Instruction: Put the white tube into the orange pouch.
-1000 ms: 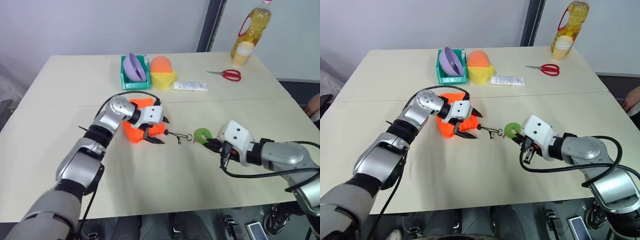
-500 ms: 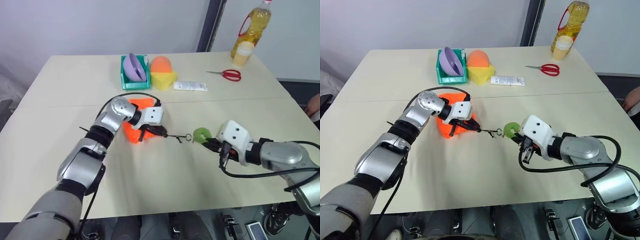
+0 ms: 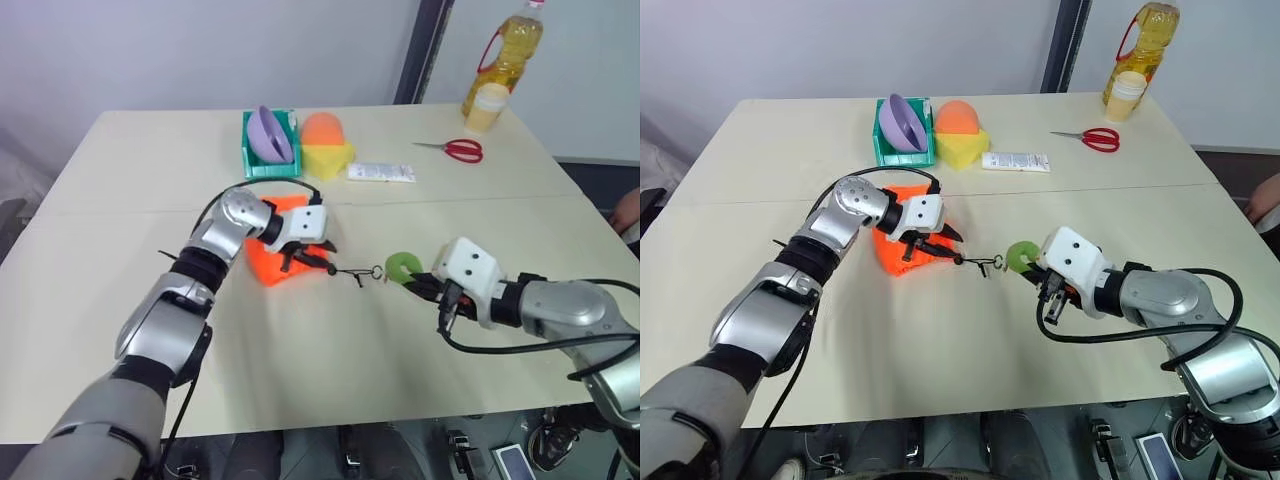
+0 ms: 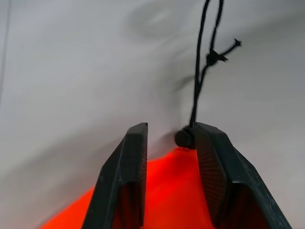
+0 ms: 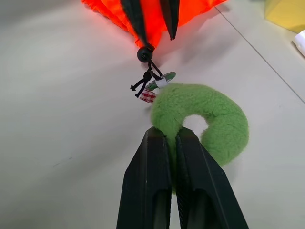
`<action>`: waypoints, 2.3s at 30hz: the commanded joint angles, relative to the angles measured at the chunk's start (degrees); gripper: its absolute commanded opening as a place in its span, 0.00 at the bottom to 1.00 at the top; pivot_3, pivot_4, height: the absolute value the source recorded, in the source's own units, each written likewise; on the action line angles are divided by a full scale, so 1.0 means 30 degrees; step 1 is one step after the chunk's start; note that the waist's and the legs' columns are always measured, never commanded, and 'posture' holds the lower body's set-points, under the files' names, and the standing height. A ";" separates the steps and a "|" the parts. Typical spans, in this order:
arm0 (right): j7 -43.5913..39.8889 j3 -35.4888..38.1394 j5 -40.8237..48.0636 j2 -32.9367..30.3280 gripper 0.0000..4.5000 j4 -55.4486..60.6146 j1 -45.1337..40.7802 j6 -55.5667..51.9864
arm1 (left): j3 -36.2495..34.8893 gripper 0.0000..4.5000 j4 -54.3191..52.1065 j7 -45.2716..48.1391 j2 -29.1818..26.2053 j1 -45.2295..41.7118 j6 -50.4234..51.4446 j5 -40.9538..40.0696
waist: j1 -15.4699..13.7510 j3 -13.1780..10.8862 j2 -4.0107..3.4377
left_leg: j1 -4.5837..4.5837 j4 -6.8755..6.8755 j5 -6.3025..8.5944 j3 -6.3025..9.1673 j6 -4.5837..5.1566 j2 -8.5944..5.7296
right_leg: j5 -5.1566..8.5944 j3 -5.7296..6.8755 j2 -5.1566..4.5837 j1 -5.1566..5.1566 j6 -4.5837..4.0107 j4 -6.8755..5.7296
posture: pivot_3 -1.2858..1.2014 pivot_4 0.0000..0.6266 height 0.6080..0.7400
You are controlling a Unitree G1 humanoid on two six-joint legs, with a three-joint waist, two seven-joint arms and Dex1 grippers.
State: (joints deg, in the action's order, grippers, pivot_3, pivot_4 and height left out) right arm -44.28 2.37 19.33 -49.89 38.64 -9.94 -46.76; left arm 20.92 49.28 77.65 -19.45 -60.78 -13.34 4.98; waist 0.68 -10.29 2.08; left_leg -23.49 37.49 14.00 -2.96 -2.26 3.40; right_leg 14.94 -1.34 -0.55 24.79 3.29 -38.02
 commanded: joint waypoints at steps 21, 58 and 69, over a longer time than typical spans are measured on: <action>0.0461 0.0293 0.0180 -0.0226 0.00 0.0591 -0.0390 0.0302 | -0.0127 0.78 -0.2806 0.0501 -0.0793 0.1307 0.0123 -0.0259 | -0.0003 0.0000 -0.0001 | -0.0004 0.0031 0.0000 0.0004 0.0001 0.0001 | -0.0001 -0.0001 0.0000 -0.0005 0.0001 -0.0016 | 0.52 0.24 0.89; 0.3201 0.6029 0.9147 0.3533 0.00 0.0633 0.2188 -0.3346 | -0.1117 0.78 -0.3179 0.0764 -0.0498 0.2180 0.0640 -0.1784 | 0.0008 0.0001 0.0000 | -0.0007 0.0112 0.0011 0.0030 0.0019 0.0009 | -0.0004 0.0011 0.0001 -0.0042 0.0005 -0.0040 | 0.52 0.24 0.89; 0.3554 0.5715 0.9585 0.3300 0.00 0.0530 0.1990 -0.2985 | -0.0867 0.61 -0.3186 0.0436 -0.0626 0.2443 0.0334 -0.1357 | -0.0006 0.0001 0.0000 | -0.0008 0.0114 0.0013 0.0030 0.0023 0.0009 | -0.0004 0.0010 0.0001 -0.0042 0.0005 -0.0039 | 0.52 0.24 0.89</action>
State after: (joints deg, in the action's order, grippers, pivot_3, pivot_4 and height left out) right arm -33.82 18.69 46.47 -39.31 38.60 -3.29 -56.99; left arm 18.82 41.47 79.41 -21.05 -53.54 -11.84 0.78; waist 0.66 -10.29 2.08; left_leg -23.51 37.84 14.04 -2.87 -2.19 3.43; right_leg 14.93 -1.31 -0.55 24.66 3.31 -38.13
